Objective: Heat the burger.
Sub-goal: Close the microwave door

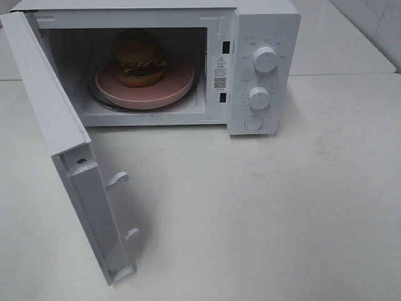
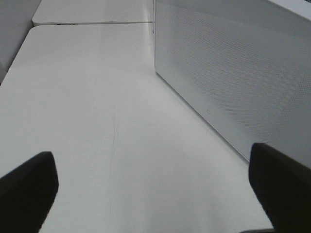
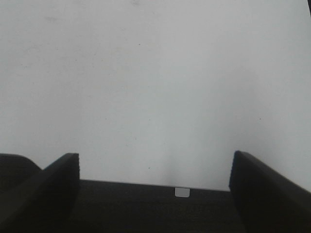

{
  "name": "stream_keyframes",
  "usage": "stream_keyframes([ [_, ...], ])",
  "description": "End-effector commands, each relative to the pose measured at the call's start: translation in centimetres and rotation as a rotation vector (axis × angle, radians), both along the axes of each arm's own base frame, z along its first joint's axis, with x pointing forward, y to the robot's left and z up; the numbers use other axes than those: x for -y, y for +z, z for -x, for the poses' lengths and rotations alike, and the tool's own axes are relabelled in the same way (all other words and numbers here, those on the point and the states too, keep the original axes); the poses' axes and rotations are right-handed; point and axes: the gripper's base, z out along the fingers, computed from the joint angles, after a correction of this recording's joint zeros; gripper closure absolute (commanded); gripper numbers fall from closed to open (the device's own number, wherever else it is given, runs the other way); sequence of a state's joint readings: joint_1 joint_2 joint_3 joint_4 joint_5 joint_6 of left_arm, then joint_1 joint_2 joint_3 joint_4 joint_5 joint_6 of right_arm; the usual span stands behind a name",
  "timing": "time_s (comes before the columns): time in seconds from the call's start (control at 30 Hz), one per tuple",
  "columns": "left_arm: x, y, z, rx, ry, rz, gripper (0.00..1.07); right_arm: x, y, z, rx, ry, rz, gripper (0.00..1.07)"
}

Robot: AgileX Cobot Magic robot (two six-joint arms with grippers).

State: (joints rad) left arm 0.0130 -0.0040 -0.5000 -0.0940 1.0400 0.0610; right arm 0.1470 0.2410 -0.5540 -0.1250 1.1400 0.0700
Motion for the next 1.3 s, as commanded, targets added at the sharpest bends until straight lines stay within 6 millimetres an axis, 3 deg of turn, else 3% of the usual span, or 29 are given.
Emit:
stream_keyframes([
  [0.03,0.0,-0.1,0.3,0.022,-0.003,-0.001,0.07,0.1,0.0,0.9,0.105,-0.008,-0.006,0.24],
  [0.6,0.0,-0.1,0.3,0.022,-0.003,-0.001,0.07,0.0,-0.6,3.0,0.305,-0.004,-0.076,0.3],
  [1.3,0.0,-0.1,0.3,0.021,-0.003,-0.001,0.07,0.1,-0.6,3.2,0.318,-0.005,-0.079,0.31],
])
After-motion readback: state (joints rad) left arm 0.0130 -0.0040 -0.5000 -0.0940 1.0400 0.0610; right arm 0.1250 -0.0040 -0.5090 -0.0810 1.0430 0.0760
